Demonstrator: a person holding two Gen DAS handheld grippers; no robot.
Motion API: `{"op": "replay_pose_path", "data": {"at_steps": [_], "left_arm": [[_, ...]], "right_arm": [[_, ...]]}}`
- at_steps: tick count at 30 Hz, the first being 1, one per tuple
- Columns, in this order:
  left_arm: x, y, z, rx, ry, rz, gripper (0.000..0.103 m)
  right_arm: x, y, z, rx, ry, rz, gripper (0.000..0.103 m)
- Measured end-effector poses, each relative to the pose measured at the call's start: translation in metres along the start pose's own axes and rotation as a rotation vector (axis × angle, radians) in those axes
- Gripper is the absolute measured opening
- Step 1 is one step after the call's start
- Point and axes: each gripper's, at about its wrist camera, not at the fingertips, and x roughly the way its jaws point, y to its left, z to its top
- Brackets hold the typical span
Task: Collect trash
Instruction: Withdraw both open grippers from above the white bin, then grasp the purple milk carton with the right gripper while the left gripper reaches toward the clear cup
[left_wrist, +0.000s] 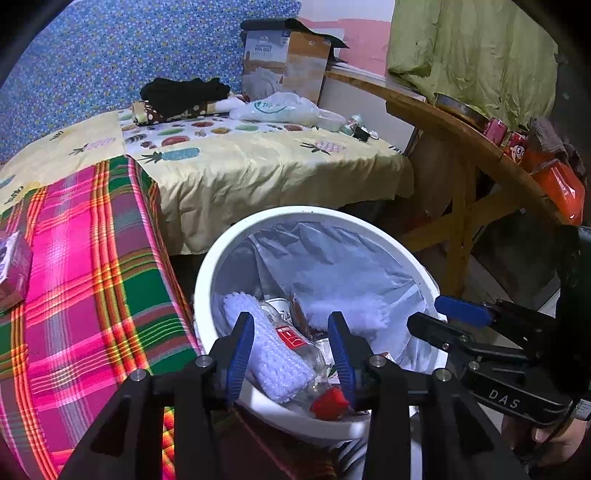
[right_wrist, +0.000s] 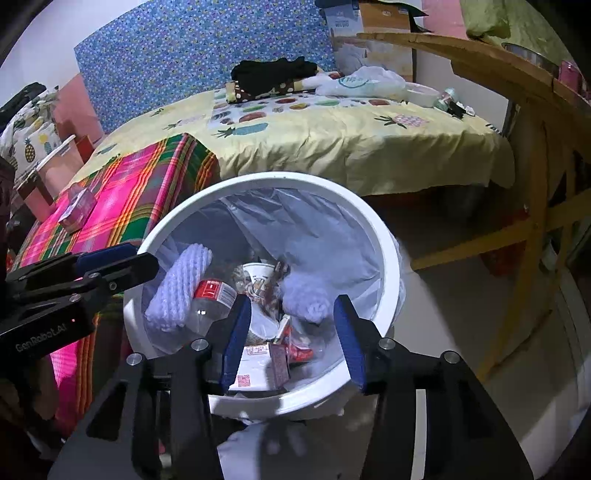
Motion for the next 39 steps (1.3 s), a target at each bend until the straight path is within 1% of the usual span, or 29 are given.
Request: {"op": "replay_pose_path", "data": {"at_steps": [7, 16, 24, 32, 33, 36, 39], "left_arm": [[-0.027, 0.002, -0.004, -0.009, -0.038, 0.026, 0.041], [-0.066, 0.017, -0.014, -0.041, -0.081, 0.073, 0.041], [-0.097, 0.04, -0.026, -0.096, -0.11, 0.109, 0.041], [-0.123, 0.066, -0.041, -0.145, -0.126, 0.166, 0.041], [-0.125, 0.068, -0.042, -0.149, -0.127, 0.173, 0.041], [-0.132, 0.076, -0.048, -0.163, -0.129, 0.198, 0.041], [-0.138, 0.088, -0.056, -0.179, -0.129, 0.215, 0.041]], "right_arm": [[-0.013, 0.01, 0.004, -0.019, -0.041, 0.015, 0.048], [-0.03, 0.033, 0.007, -0.055, -0.089, 0.049, 0.048], [-0.036, 0.061, 0.007, -0.111, -0.098, 0.102, 0.048], [-0.038, 0.087, 0.006, -0.146, -0.098, 0.157, 0.048], [-0.038, 0.09, 0.006, -0.15, -0.098, 0.164, 0.049], [-0.038, 0.099, 0.005, -0.159, -0.101, 0.191, 0.057], [-0.035, 0.107, 0.005, -0.169, -0.098, 0.217, 0.057]]}}
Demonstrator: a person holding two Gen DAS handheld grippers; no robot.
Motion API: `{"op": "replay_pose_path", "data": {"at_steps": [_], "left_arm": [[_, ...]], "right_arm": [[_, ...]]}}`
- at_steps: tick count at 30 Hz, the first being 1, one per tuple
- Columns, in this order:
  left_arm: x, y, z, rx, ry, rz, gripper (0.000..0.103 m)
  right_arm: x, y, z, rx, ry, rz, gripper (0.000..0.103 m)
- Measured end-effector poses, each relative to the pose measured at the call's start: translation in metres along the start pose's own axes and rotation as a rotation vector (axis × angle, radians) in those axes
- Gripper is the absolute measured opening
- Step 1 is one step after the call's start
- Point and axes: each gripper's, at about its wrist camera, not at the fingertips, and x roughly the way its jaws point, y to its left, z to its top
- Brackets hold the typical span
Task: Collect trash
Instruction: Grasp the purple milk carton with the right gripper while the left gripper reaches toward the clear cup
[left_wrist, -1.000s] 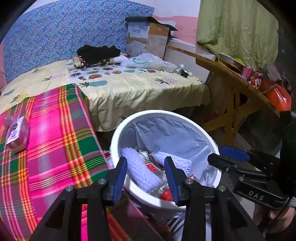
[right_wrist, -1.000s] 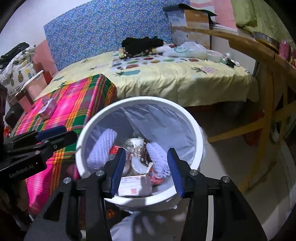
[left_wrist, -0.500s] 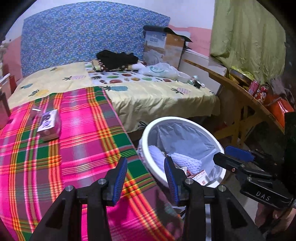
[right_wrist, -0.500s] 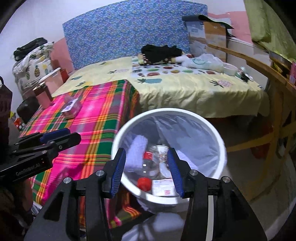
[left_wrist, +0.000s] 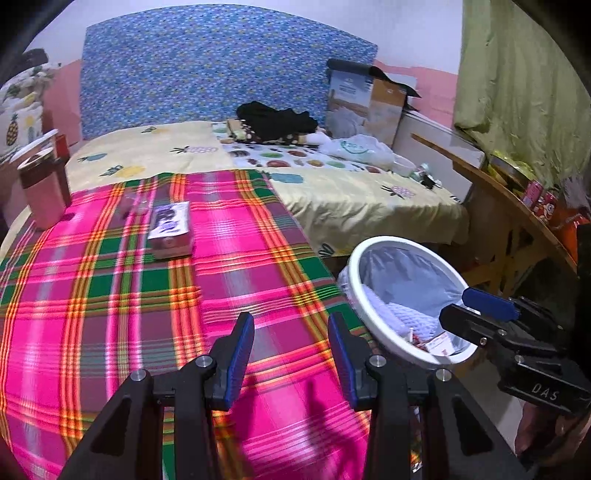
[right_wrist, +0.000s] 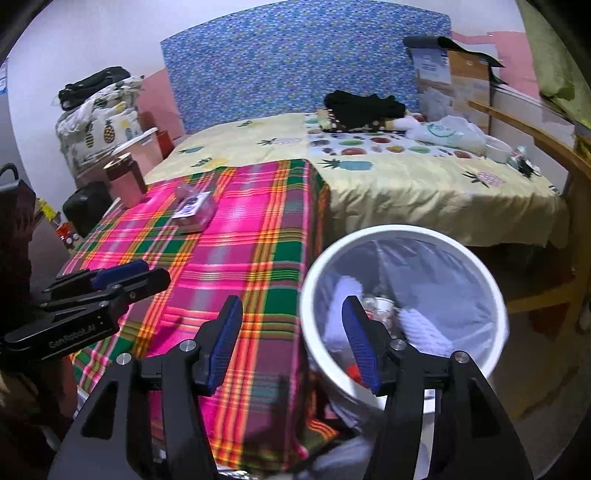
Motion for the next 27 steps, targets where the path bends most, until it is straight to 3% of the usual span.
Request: {"op": "replay_pose_path", "data": {"at_steps": [11, 27], "left_arm": [[-0.021, 0.049, -0.009, -0.056, -0.018, 0.106, 0.041], [-0.049, 0.111, 0.01, -0.073, -0.054, 0.239, 0.041]], "right_arm": [[0.012, 0.032, 0.007, -0.059, 0.0, 0.079, 0.058], [0.034, 0.082, 0.041, -0.121, 0.031, 0.137, 0.058]]}}
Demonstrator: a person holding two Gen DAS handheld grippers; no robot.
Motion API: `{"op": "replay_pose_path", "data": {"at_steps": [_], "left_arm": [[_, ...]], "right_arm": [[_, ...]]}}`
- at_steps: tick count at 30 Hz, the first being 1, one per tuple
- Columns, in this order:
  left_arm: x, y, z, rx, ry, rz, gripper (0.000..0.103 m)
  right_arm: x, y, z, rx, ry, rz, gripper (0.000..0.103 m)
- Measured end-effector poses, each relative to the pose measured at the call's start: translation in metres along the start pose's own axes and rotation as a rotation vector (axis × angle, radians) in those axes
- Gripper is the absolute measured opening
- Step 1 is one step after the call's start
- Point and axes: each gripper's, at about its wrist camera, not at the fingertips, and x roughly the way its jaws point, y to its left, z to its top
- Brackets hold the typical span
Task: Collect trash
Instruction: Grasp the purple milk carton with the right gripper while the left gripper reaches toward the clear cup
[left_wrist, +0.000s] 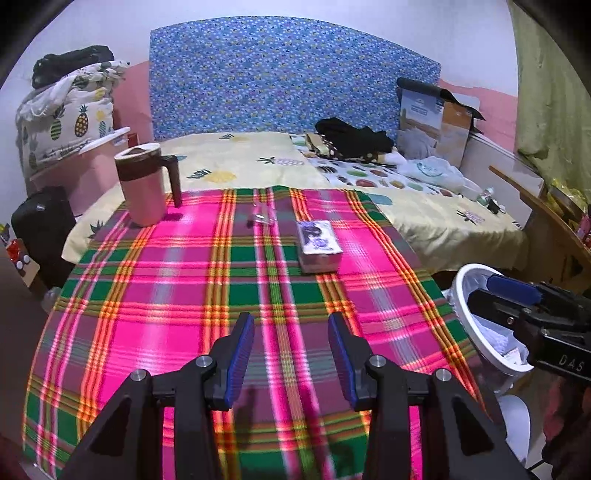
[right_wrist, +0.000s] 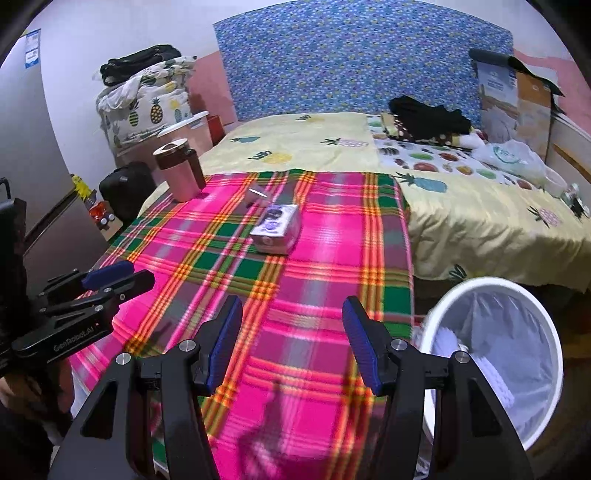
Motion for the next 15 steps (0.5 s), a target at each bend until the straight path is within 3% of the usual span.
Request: {"op": "replay_pose_path", "data": {"at_steps": [15], "left_arm": [[0.033, 0.053, 0.038, -0.006, -0.004, 0.04, 0.041]], "right_arm": [[0.056, 0.017, 0.033, -0.004, 0.031, 0.017, 0.058]]}}
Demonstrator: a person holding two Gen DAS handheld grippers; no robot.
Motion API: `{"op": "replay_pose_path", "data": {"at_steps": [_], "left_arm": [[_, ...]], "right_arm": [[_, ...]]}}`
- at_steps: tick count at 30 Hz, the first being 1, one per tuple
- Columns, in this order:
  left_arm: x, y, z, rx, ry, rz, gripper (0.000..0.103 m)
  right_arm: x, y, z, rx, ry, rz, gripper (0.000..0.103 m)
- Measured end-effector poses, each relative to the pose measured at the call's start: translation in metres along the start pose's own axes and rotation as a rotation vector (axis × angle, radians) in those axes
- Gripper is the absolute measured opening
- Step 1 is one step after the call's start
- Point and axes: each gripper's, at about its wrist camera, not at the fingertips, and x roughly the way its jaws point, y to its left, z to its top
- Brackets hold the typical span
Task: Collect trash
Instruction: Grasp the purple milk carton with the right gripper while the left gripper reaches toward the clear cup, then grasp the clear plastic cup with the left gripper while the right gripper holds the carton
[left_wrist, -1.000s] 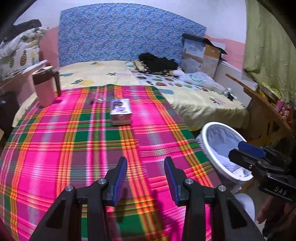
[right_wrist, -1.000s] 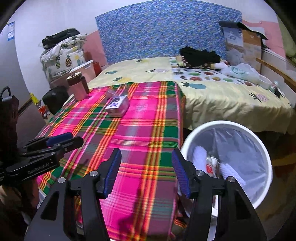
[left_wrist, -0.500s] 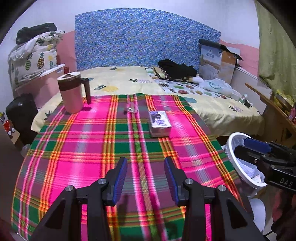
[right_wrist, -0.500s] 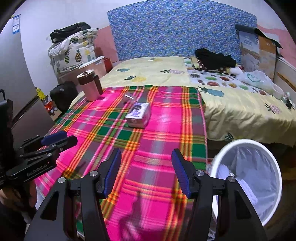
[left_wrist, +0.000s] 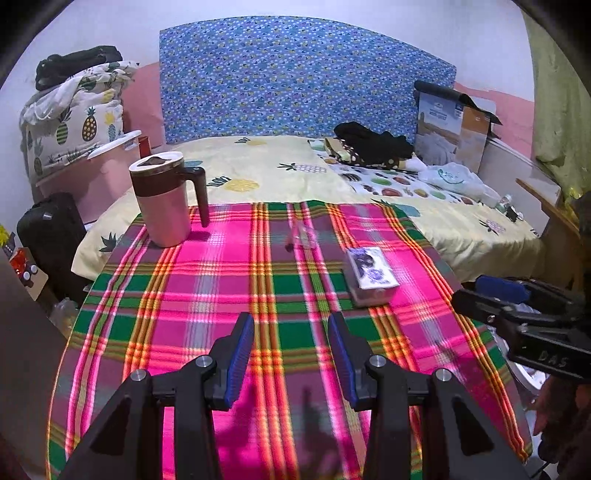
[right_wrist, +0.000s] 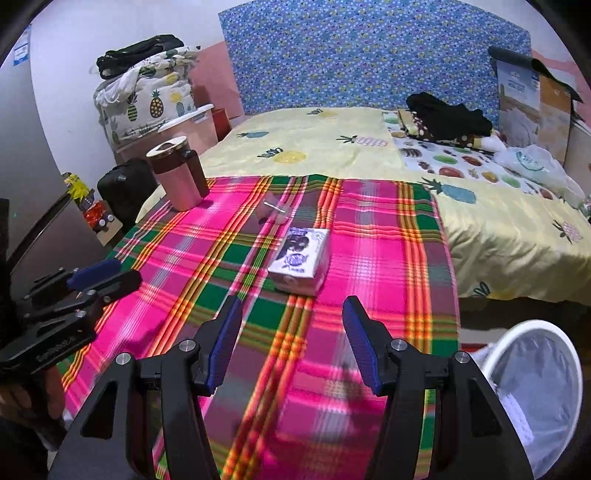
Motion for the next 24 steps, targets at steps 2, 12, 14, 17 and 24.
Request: {"op": "replay_pose_path", "data": {"at_steps": [2, 12, 14, 17, 24], "left_arm": [[0.006, 0.007, 0.004, -0.004, -0.001, -0.002, 0.041], [0.033, 0.04, 0.012, -0.037, 0.016, -0.007, 0.047], [0.038, 0.046, 0.013, -0.042, 0.02, -0.007, 0.047], [0.042, 0.052, 0.014, -0.05, 0.025, -0.009, 0.047], [0.053, 0.053, 0.016, -0.045, 0.035, -0.016, 0.047]], "right_arm": [[0.013, 0.0, 0.003, 0.008, 0.02, -0.007, 0.058], [0.062, 0.006, 0.011, 0.038, 0.062, -0.049, 0.059], [0.067, 0.008, 0.011, 0.032, 0.065, -0.063, 0.059], [0.071, 0.011, 0.01, 0.03, 0.065, -0.084, 0.059], [0.085, 0.013, 0.016, 0.028, 0.076, -0.122, 0.059]]}}
